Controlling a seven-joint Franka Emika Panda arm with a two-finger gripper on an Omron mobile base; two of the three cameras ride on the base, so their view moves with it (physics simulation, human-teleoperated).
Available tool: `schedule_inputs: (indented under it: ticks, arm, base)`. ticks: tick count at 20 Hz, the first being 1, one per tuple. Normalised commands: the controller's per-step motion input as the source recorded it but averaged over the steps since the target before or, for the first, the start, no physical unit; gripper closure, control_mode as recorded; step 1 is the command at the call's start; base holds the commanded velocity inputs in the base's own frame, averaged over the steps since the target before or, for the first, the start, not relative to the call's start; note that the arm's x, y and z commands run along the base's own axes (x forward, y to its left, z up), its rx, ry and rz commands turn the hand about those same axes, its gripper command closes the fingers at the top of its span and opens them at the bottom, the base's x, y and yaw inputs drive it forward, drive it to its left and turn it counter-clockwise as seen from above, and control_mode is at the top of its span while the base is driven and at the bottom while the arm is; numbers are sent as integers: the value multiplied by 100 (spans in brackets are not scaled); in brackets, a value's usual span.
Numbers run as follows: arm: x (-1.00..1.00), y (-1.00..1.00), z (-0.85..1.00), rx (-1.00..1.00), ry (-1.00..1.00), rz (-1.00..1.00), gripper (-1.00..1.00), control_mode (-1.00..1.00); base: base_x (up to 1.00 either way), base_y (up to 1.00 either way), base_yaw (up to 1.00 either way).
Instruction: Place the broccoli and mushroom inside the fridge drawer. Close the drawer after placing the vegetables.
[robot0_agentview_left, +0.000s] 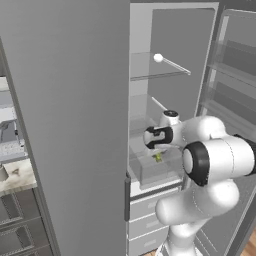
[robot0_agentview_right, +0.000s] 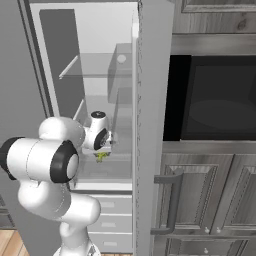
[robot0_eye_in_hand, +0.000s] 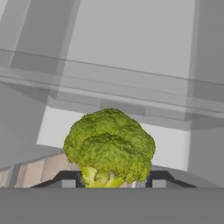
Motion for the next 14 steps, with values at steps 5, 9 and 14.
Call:
schedule_inputs:
  ticks: [5,9,14]
  arm:
    - [-38,0,2,0,0,-2,-100,-100]
    - [-49,0,23,0,0,-6,-100,-100]
    - [-35,0,79,-1,0,-7,-100,-100]
  base:
    - [0,0,0]
    - [0,0,0]
    - [0,0,0]
